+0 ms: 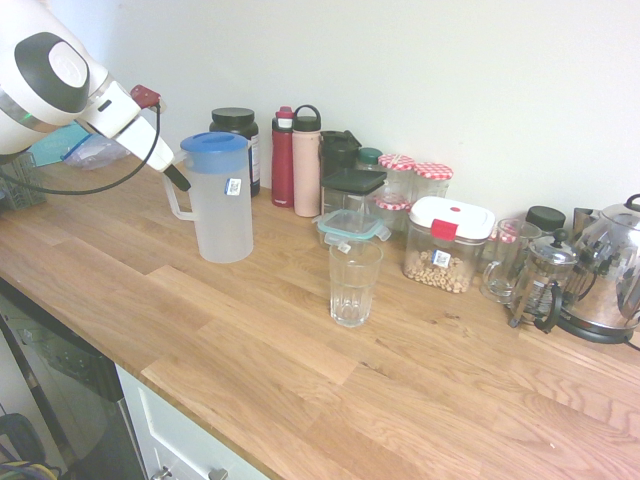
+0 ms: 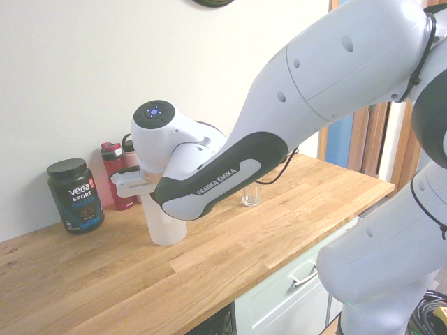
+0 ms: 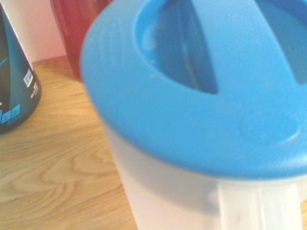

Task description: Pour me some water

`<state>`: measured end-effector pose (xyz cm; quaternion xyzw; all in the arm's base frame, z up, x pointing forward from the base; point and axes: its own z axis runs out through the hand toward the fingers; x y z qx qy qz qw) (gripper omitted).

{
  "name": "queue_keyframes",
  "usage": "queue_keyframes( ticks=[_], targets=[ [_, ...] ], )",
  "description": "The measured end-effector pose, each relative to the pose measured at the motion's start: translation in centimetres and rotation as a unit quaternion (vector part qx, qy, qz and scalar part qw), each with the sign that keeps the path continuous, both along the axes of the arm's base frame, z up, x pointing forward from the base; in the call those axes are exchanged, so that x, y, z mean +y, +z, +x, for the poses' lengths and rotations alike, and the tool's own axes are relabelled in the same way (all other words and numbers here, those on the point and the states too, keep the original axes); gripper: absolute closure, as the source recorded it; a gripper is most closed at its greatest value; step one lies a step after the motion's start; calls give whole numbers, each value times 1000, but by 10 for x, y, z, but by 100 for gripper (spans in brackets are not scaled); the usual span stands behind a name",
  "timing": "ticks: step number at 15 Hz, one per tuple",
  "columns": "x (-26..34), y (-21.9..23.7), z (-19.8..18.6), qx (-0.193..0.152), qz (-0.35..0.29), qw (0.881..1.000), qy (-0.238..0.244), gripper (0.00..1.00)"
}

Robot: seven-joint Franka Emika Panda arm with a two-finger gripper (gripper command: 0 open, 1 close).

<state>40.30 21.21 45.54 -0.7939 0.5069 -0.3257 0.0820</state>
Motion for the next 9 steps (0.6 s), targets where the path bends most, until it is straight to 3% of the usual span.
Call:
queue_keyframes(
  ticks=[5, 7, 9],
  targets=[
    [-3, 11, -2, -3, 9, 1000, 4, 0],
    [4, 19, -19, 36, 22, 999, 23, 0],
    [7, 40, -54, 106, 40, 992, 59, 0]
  ],
)
